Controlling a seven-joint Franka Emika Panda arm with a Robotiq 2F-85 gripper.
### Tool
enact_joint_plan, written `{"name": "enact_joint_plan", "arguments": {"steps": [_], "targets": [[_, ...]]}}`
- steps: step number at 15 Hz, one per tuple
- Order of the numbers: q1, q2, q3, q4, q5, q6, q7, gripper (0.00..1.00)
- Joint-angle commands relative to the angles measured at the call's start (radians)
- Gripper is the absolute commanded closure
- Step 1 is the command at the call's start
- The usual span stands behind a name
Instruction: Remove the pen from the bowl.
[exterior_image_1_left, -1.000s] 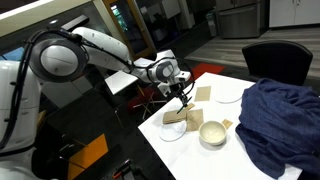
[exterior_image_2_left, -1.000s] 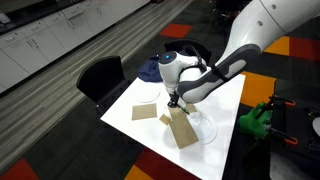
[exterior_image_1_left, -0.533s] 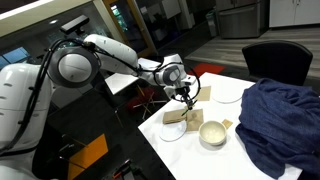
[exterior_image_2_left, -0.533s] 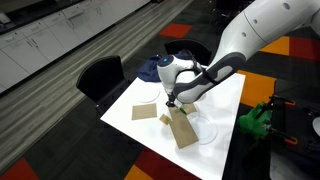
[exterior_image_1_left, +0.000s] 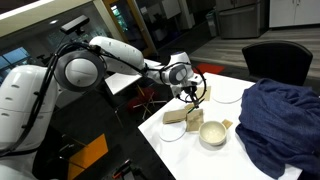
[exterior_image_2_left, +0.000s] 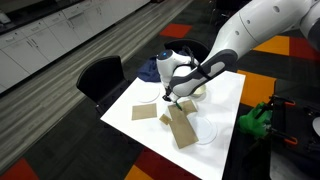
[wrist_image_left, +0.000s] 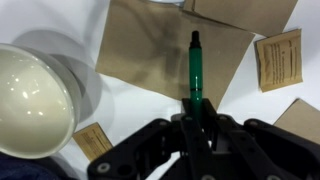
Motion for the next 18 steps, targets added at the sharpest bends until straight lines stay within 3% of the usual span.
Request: {"name": "enact_joint_plan", "arguments": {"steps": [1,13,14,15,18], "targets": [[-0.019,0.031,-0.006,0.064,0.037,-0.023,0.047,0.97],[-0.079,0.138,-0.006,0.183,0.091,-0.044,0.137,0.97],[-0.082,0.147,-0.005,0.191,0.094,-0.046,0.135,0.63],[-0.083,0.153,-0.005,0.197,0.097,-0.047,0.134,0.61],[-0.067,0.149,-0.015,0.194,0.088,-0.039,0.147,0.4]]}}
